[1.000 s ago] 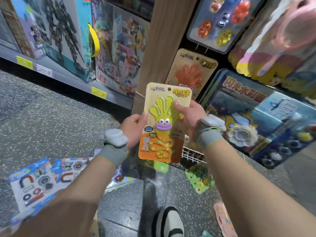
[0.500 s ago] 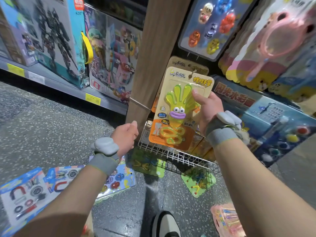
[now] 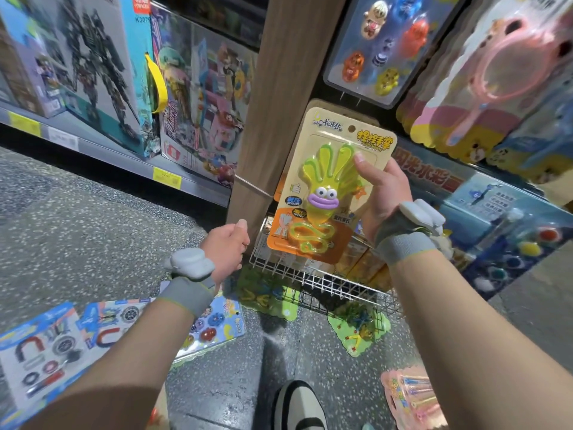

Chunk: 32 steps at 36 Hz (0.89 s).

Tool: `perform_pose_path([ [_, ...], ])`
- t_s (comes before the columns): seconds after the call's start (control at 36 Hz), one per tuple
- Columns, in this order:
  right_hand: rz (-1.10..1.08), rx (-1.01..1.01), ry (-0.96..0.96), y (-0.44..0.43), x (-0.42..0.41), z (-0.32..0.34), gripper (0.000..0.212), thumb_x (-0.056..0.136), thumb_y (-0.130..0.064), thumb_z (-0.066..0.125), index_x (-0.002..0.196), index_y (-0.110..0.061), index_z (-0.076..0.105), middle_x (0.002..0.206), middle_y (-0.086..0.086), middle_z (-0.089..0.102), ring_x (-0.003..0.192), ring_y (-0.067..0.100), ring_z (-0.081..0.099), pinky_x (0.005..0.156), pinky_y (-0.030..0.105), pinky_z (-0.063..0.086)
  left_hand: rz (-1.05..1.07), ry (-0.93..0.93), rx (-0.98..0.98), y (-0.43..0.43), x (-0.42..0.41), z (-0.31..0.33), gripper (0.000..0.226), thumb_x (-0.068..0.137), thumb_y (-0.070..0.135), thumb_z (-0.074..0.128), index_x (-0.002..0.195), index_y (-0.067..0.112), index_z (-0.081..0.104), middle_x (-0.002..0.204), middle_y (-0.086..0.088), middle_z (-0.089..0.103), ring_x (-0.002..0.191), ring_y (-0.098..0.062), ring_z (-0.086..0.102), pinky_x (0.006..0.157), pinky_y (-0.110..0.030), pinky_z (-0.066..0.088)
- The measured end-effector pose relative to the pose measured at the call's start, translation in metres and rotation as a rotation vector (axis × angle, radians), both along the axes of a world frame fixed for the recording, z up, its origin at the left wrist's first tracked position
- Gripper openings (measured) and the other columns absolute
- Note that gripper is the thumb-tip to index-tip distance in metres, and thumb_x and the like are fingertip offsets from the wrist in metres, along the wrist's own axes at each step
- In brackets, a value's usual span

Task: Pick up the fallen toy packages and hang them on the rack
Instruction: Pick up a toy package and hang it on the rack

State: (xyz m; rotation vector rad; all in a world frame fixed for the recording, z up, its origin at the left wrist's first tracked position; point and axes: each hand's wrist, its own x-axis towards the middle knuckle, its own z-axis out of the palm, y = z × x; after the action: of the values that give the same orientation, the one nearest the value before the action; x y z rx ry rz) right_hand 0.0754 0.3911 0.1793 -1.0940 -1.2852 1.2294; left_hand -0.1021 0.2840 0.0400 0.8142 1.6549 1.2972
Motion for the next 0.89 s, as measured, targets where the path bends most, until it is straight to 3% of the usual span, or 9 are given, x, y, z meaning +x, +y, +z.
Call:
perform_pose_path([
  [0.19,-0.067,-0.063,-0.052,0.002,-0.002,0.005,0.012,0.089,-0.02,0.07,0.099,-0.025,0.068,0.101,-0.007,0.073,0.094,0.012,0.066,0.095,0.043,0.053,0.003,-0.047,0.003,-0.002,-0.002,-0.003,0.043,0.104,0.039,0.038,0.07,0.013,0.047,0.057,0.001,0.039,0.054,-0.018,0.035,0.056,-0.03,0.035],
  [0.33,-0.093,-0.105,-0.089,0.007,-0.011,0.005,0.018,0.09,-0.024,0.068,0.108,-0.022,0.066,0.102,-0.009,0.071,0.094,0.011,0.065,0.087,0.038,0.054,0.022,-0.036,-0.003,-0.007,-0.006,-0.002,0.043,0.104,0.037,0.038,0.07,0.013,0.046,0.058,0.0,0.038,0.053,-0.017,0.034,0.055,-0.029,0.034],
  [0.42,-0.097,-0.105,-0.09,0.01,-0.018,0.002,0.024,0.092,-0.027,0.067,0.114,-0.021,0.064,0.099,-0.012,0.068,0.091,0.007,0.061,0.079,0.028,0.048,0.021,-0.012,-0.021,-0.011,-0.014,-0.003,0.043,0.105,0.035,0.038,0.07,0.012,0.046,0.057,-0.001,0.038,0.052,-0.018,0.035,0.055,-0.03,0.034],
  [0.5,-0.128,-0.098,-0.13,0.015,-0.025,-0.002,0.035,0.092,-0.03,0.066,0.125,-0.018,0.061,0.102,-0.011,0.063,0.097,0.01,0.057,0.086,0.029,0.042,0.013,0.031,-0.051,-0.014,-0.024,-0.009,0.043,0.104,0.037,0.039,0.07,0.012,0.048,0.056,-0.001,0.041,0.05,-0.019,0.037,0.057,-0.031,0.035],
  [0.61,-0.2,-0.051,-0.22,0.026,-0.03,-0.006,0.04,0.092,-0.037,0.065,0.126,-0.017,0.06,0.1,-0.01,0.062,0.097,0.012,0.059,0.094,0.031,0.045,0.002,0.028,-0.052,-0.019,-0.033,-0.013,0.042,0.094,0.046,0.045,0.067,0.013,0.049,0.054,0.0,0.041,0.046,-0.02,0.036,0.057,-0.03,0.032],
  [0.72,-0.237,-0.063,-0.344,0.035,-0.036,-0.005,0.052,0.092,-0.045,0.061,0.133,-0.015,0.054,0.11,-0.002,0.059,0.105,0.02,0.055,0.094,0.034,0.041,-0.035,0.126,-0.046,-0.027,-0.036,-0.01,0.043,0.104,0.034,0.039,0.068,0.013,0.048,0.057,-0.001,0.043,0.049,-0.02,0.039,0.06,-0.032,0.035],
  [0.89,-0.277,-0.208,-0.558,0.043,-0.038,0.005,0.07,0.089,-0.058,0.054,0.144,-0.017,0.042,0.137,0.005,0.051,0.114,0.026,0.053,0.084,0.032,0.035,-0.077,0.218,-0.12,-0.036,-0.045,-0.013,0.044,0.102,0.044,0.038,0.07,0.018,0.052,0.059,0.0,0.047,0.059,-0.023,0.046,0.075,-0.046,0.049],
])
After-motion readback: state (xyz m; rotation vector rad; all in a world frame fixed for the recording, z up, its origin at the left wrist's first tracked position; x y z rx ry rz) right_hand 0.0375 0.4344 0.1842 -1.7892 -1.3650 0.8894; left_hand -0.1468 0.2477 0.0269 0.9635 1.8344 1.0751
